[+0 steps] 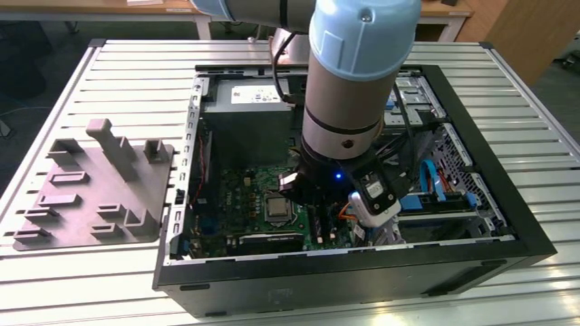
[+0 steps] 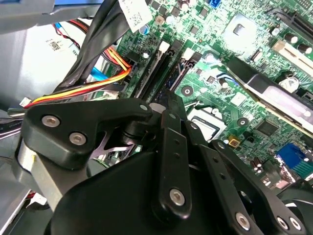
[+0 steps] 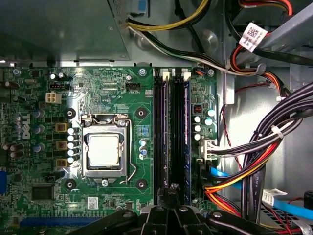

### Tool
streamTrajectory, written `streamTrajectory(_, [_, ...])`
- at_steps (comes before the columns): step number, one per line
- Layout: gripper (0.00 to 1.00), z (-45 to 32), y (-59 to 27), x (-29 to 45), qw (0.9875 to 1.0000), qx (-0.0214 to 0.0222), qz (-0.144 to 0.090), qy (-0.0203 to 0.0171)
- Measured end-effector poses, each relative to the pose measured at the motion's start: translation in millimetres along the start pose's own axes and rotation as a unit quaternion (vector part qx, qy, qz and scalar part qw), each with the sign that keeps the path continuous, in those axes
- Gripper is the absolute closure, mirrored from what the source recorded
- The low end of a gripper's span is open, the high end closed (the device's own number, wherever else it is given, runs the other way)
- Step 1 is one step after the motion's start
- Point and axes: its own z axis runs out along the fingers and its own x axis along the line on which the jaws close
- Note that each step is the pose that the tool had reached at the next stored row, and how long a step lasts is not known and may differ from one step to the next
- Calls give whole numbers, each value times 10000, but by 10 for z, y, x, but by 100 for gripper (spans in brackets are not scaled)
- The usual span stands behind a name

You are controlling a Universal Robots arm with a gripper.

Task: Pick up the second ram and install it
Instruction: 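Press down the second ram until it locks into place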

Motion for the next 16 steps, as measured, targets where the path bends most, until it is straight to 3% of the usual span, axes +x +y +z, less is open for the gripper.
streamTrajectory(7, [90, 67, -1, -2, 10000, 0, 0, 0])
streamTrajectory(16, [90, 85, -2, -2, 10000, 1, 0, 0])
